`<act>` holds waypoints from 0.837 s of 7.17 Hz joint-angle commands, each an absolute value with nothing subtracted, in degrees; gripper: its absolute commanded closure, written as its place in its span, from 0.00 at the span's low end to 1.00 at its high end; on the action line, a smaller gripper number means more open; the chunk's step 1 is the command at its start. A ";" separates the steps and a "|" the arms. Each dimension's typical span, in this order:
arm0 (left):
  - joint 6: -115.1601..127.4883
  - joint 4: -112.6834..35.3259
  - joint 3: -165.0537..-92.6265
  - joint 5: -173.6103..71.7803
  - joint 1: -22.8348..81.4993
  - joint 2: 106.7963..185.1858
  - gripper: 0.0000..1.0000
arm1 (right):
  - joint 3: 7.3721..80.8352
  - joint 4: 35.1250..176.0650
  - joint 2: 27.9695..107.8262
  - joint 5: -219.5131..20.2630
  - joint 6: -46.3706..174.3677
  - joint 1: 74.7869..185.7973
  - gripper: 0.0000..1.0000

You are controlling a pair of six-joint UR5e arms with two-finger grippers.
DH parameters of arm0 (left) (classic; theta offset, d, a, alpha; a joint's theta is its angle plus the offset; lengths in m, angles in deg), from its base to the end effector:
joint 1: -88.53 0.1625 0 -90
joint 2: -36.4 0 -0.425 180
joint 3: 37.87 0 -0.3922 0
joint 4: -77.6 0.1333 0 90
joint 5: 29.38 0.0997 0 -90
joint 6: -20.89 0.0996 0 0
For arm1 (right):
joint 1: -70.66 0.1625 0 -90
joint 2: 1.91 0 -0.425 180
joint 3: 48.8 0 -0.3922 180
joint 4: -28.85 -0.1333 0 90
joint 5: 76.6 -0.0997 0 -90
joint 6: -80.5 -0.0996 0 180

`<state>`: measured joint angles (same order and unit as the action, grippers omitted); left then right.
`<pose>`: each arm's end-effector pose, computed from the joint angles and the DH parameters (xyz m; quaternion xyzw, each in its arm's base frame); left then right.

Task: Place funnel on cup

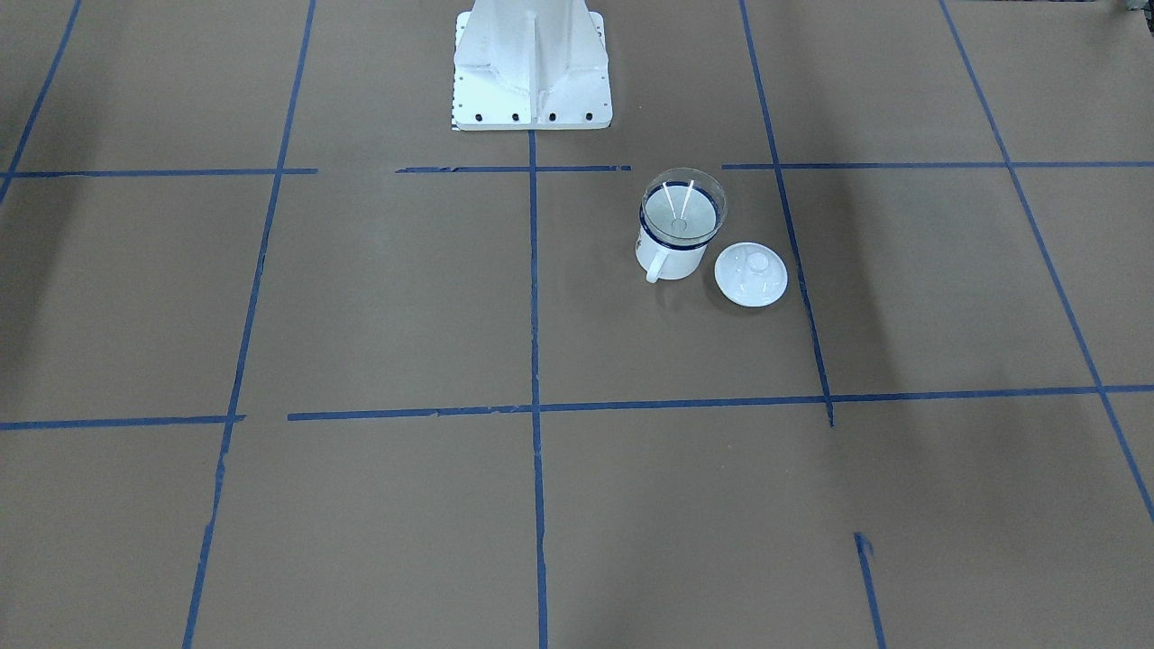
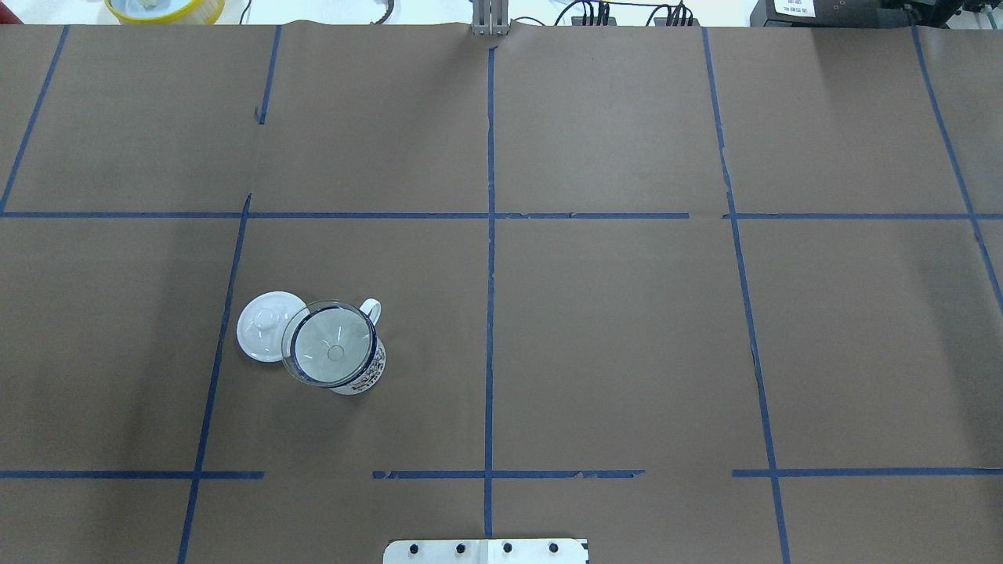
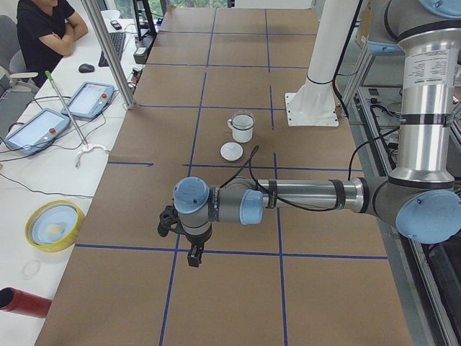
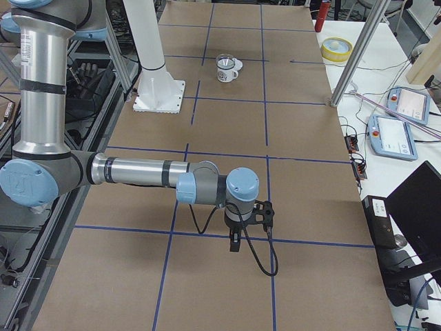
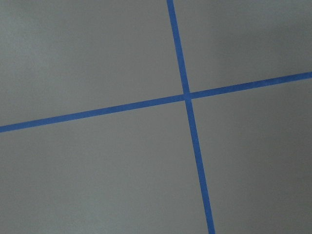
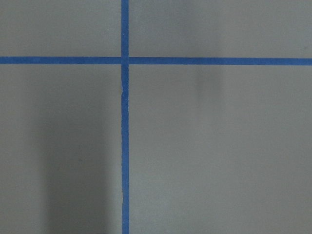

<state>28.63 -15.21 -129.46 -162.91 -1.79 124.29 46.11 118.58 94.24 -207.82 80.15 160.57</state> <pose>-0.0674 -0.4787 0.6589 0.0446 0.3685 0.0675 0.9261 0.0670 -0.4451 0.6701 -0.0093 -0.3520 0.0051 0.9360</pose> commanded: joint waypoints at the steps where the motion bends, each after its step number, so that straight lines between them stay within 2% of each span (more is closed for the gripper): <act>1: 28.63 -15.12 -129.72 -162.89 -1.82 124.29 0.00 | 46.12 118.58 94.24 -207.82 80.15 160.57 0.00; 6: 28.63 -15.04 -129.63 -162.71 -3.58 124.29 0.00 | 46.12 118.58 94.24 -207.82 80.15 160.57 0.00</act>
